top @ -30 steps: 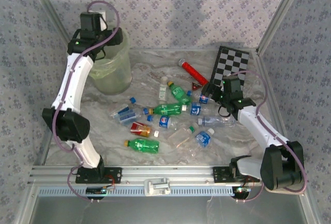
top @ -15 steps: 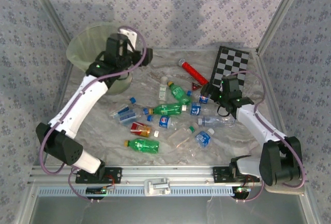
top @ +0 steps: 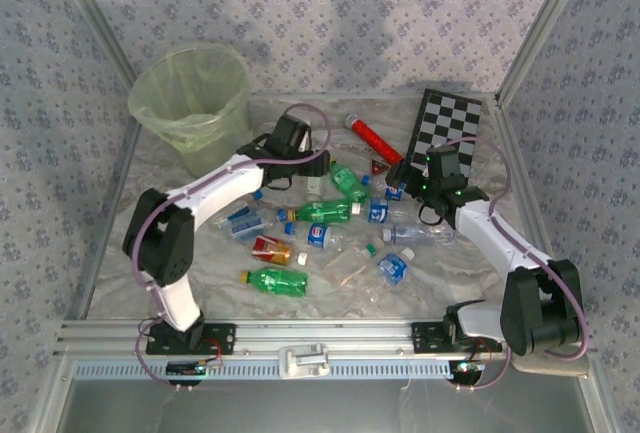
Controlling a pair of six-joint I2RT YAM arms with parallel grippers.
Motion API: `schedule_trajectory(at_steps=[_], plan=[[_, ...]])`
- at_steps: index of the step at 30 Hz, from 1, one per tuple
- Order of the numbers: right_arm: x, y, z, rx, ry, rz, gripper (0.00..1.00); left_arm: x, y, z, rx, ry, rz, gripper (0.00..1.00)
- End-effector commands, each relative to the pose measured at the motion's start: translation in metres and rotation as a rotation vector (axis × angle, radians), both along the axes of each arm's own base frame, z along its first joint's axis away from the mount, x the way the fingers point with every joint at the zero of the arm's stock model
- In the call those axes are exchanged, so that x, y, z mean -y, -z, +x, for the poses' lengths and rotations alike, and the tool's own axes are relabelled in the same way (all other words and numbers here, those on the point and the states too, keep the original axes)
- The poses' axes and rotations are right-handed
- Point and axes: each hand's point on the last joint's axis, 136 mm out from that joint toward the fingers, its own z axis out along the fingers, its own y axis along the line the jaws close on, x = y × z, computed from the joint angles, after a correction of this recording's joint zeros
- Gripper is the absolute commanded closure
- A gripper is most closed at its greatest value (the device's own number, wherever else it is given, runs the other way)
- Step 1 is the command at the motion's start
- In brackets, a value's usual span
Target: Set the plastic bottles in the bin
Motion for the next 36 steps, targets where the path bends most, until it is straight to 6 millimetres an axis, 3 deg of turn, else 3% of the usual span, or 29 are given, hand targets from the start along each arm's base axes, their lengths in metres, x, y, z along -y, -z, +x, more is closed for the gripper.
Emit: schedule_trajectory(at_steps=[1, 9, 14, 21, 28, 31, 36], plan=[[-0.001, -0.005, 0.001, 0.003, -0.009, -0.009, 0.0, 0.014, 0.007, 0.006, -0.022, -0.016, -0.043, 0.13], [0.003, -0.005, -0.002, 0.002, -0.003, -0.03, 0.0, 0.012, 0.062, 0.005, -0.137, -0.03, 0.053, 0.14], [0.003, -0.005, -0.001, 0.001, -0.003, -0.028, 0.0, 0.012, 0.081, 0.003, -0.173, -0.033, 0.069, 0.17], [0.004, -0.004, -0.003, -0.001, 0.001, -0.029, 0.0, 0.013, 0.089, 0.005, -0.183, -0.033, 0.081, 0.22], [0.005, -0.004, -0.004, 0.0, 0.001, -0.03, 0.0, 0.011, 0.091, 0.003, -0.183, -0.034, 0.089, 0.39], [0.005, -0.002, -0.004, -0.004, 0.001, -0.031, 0.0, 0.012, 0.088, 0.004, -0.174, -0.031, 0.087, 0.47], [0.004, -0.002, -0.004, -0.003, 0.0, -0.027, 0.0, 0.009, 0.071, 0.008, -0.132, -0.035, 0.088, 0.49]])
